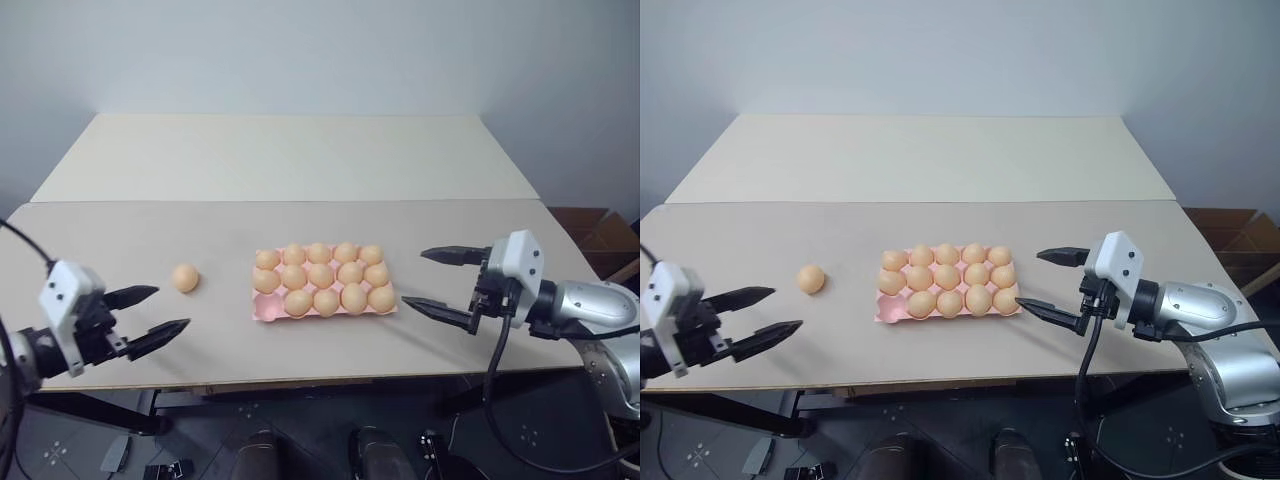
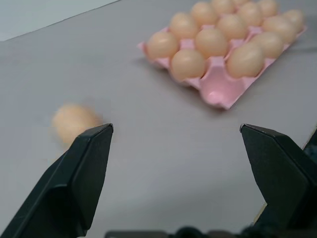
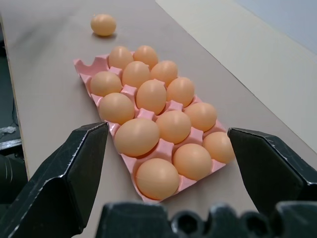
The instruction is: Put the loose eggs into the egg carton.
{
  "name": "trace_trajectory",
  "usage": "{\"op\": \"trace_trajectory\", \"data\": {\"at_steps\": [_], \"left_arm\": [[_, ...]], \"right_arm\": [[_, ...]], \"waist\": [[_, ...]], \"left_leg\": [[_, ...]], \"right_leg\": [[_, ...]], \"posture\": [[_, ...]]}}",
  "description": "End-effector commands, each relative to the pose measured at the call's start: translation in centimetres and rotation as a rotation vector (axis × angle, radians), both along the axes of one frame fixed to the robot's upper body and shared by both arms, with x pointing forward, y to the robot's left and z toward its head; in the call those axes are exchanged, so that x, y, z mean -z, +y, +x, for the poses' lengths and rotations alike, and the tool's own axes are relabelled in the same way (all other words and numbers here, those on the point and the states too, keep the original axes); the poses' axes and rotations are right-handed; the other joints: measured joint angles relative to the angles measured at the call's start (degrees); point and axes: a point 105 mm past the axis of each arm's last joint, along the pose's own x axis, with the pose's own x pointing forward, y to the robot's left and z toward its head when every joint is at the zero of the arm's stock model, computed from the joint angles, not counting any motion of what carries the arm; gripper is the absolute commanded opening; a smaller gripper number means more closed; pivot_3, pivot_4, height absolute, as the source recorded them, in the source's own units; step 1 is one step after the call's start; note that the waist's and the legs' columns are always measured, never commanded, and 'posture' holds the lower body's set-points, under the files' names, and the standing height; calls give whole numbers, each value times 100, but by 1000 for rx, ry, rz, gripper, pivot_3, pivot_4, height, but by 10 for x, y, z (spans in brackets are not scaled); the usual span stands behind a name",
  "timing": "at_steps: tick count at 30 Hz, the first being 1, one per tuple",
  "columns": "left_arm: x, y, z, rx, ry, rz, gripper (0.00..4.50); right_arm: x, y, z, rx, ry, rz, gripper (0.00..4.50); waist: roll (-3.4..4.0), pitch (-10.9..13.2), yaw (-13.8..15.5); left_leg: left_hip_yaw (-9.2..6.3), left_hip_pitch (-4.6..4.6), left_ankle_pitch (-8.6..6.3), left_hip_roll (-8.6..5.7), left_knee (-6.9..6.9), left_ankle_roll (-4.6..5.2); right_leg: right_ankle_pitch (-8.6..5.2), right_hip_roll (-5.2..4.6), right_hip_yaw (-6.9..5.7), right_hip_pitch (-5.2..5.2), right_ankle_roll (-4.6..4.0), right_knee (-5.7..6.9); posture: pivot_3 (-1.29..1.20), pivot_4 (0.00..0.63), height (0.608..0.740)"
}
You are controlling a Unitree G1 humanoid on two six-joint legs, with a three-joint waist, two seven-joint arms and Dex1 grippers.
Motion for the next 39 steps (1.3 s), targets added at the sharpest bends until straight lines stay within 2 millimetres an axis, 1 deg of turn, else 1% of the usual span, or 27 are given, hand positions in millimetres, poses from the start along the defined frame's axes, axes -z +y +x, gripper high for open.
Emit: {"op": "trace_trajectory", "data": {"at_steps": [1, 4, 6, 9, 11, 15, 19, 21, 24, 27, 33, 34, 36, 38, 39], "left_arm": [[-5, 4, -5, -53, -58, 13, 4471], [0, 2, -4, -91, -61, -20, 4471], [1, 1, 4, -142, -89, -37, 4471], [3, 3, 24, -233, -89, -43, 4471], [5, 1, 46, -285, -71, -54, 4471], [17, -2, 77, -369, -7, -24, 4471], [31, 1, 98, -463, 73, -17, 4471], [39, 1, 106, -486, 108, -13, 4471], [46, -1, 113, -486, 149, -25, 4471], [44, -5, 118, -480, 136, -37, 3842], [35, -10, 117, -422, 109, -33, 1909], [33, -11, 116, -407, 98, -26, 1771], [26, -15, 113, -356, 72, -14, 1698], [16, -25, 106, -253, 38, -2, 1698], [10, -35, 100, -157, 10, 4, 1698]], "right_arm": [[-11, -1, -2, -22, -45, -9, 4500], [-11, 0, -1, -26, -42, -10, 4500], [-12, 0, -1, -31, -42, -10, 4500], [-13, 2, 0, -35, -46, -12, 4500], [-15, 3, 1, -37, -53, -13, 4500], [-16, 4, 2, -37, -64, -13, 4500], [-16, 5, 1, -33, -72, -12, 4500], [-17, 6, 0, -29, -76, -9, 4500], [-18, 6, 0, -22, -80, -5, 4500], [-18, 5, -2, -17, -82, -2, 4500], [-18, 5, -6, -9, -83, 3, 4500], [-18, 5, -6, -8, -83, 3, 4500], [-17, 5, -7, -7, -83, 4, 4500], [-17, 4, -7, -4, -82, 4, 4500], [-17, 4, -7, -3, -82, 4, 4500]], "waist": [[0, 0, 14], [-1, 0, 30], [0, 0, 47], [-1, 0, 59], [0, -1, 66], [-5, -4, 37], [-6, -3, -6], [-6, -3, -8], [-6, -3, -18], [-6, -3, -10], [-6, -3, -7], [-6, -3, -7], [-6, -3, -14], [-6, -3, -19], [-6, -4, -19]], "left_leg": [[1, -1, 0, 0, -1, 0], [1, -4, 0, 1, -1, 0], [-1, -3, 0, 1, -1, 0], [-3, 0, 0, 0, 0, 0], [-4, 1, 0, 0, 2, 0], [-7, -3, 0, -2, 4, 1], [-7, -8, -2, -4, -3, 3], [-10, -9, -1, -3, -3, 3], [-9, -7, -1, -4, -3, 3], [-9, -8, -1, -4, -1, 2], [-9, -10, -1, -4, -2, 2], [-9, -9, -1, -4, -2, 2], [-8, -9, -1, -4, -1, 2], [-7, -9, -1, -3, -2, 2], [-7, -9, -1, -3, -2, 2]], "right_leg": [[0, 0, 0, -1, 0, -1], [1, 1, 1, -3, -1, -1], [1, 1, 1, -2, -1, 0], [2, 3, -1, 2, 0, 5], [6, 4, 0, 3, 5, 7], [28, 7, -1, 5, 40, 3], [30, 6, 1, 0, 44, -2], [31, 8, -1, 0, 44, -1], [31, 7, -1, 0, 43, 1], [31, 6, -1, 1, 43, 2], [32, 5, -1, 0, 44, 0], [32, 5, -1, 0, 44, 0], [32, 5, 0, -1, 44, 1], [32, 5, 0, -2, 43, 1], [32, 5, 0, -2, 43, 1]], "posture": [[0, 150, 740], [0, 150, 740], [0, 150, 740], [0, 150, 740], [0, 150, 740], [0, 150, 740], [0, 150, 740], [0, 150, 740], [0, 150, 740], [0, 150, 740], [0, 150, 740], [0, 150, 740], [0, 150, 740], [0, 150, 740], [0, 150, 740]]}}
